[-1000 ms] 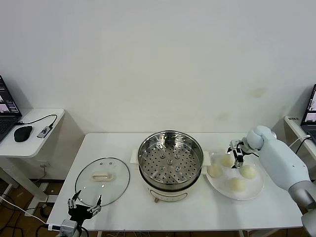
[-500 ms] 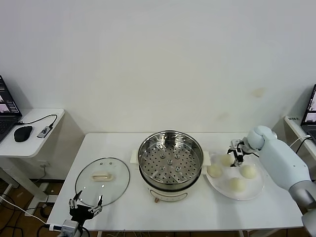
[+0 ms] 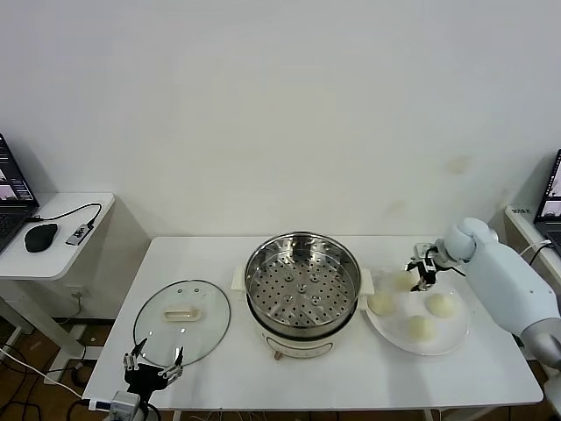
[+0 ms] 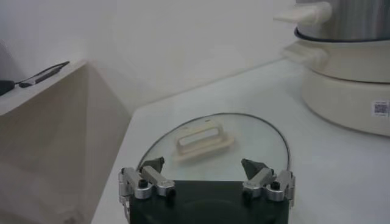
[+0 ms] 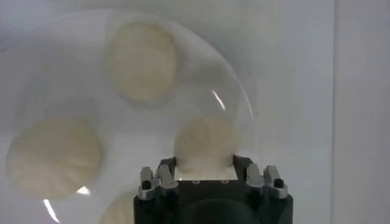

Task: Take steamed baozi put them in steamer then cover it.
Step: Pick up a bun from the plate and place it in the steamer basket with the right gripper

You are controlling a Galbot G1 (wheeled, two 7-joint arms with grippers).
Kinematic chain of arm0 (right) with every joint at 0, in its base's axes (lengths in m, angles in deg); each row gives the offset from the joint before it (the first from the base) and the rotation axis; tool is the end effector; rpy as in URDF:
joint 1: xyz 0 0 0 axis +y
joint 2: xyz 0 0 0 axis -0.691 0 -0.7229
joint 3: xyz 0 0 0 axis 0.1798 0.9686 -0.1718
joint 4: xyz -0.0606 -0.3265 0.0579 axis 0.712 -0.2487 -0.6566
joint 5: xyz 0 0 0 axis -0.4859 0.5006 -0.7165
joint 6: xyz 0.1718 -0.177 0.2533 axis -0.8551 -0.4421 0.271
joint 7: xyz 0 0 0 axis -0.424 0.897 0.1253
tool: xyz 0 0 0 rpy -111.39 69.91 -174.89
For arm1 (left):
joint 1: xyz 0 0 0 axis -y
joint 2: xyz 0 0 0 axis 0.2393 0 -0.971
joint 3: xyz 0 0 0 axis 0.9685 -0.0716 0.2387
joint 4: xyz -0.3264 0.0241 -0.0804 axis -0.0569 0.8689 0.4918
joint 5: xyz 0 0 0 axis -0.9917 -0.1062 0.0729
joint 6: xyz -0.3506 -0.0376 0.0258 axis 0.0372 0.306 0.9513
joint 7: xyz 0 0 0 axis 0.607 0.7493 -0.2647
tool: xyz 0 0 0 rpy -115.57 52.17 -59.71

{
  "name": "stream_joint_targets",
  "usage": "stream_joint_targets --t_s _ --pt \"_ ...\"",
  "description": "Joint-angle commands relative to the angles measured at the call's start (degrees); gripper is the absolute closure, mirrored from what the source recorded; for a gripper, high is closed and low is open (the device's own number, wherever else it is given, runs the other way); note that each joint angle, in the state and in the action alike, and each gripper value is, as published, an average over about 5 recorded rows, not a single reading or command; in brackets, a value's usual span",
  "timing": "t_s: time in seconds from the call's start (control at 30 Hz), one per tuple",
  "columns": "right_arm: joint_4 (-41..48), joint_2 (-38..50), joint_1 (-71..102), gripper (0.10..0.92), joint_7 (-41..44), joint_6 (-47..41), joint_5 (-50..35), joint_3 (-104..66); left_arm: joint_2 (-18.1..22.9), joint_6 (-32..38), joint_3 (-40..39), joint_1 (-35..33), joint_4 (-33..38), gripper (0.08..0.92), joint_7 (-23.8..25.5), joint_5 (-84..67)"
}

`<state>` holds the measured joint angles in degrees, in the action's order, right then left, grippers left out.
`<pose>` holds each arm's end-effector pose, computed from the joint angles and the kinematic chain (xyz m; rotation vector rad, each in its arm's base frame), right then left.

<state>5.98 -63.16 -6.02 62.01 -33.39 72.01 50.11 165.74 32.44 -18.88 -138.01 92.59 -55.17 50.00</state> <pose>0.5515 -0.2039 -0.1937 1.1467 -1.5047 1.4311 0.1611 0.0932 -0.3312 -0.0739 -2.6926 -0.4495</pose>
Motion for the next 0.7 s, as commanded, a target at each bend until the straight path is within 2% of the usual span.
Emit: stream_joint_targets --t_s 0.03,0.27,0.57,0.7 --pt "-7.18 4.8 -8.47 0.431 2.04 -1.81 -9.74 7.28 0.0 -0.03 -0.05 0.01 0.14 0.177 0.05 0.06" --pt "-9.78 4.17 -19.47 0.431 4.6 -3.78 -17.24 15.44 -0.13 -0.25 -0.17 0.13 0.82 0.177 0.09 0.17" --pt "-9.03 -2.16 -29.73 0.431 6.71 -4.98 -23.34 25.37 -0.22 -0.32 0.29 0.29 1.2 0.177 0.21 0.0" --pt "-5.86 -6.35 -32.19 0.431 8.63 -0.77 -25.39 26.89 -0.29 -0.37 0.61 0.22 1.53 0.177 0.11 -0.25"
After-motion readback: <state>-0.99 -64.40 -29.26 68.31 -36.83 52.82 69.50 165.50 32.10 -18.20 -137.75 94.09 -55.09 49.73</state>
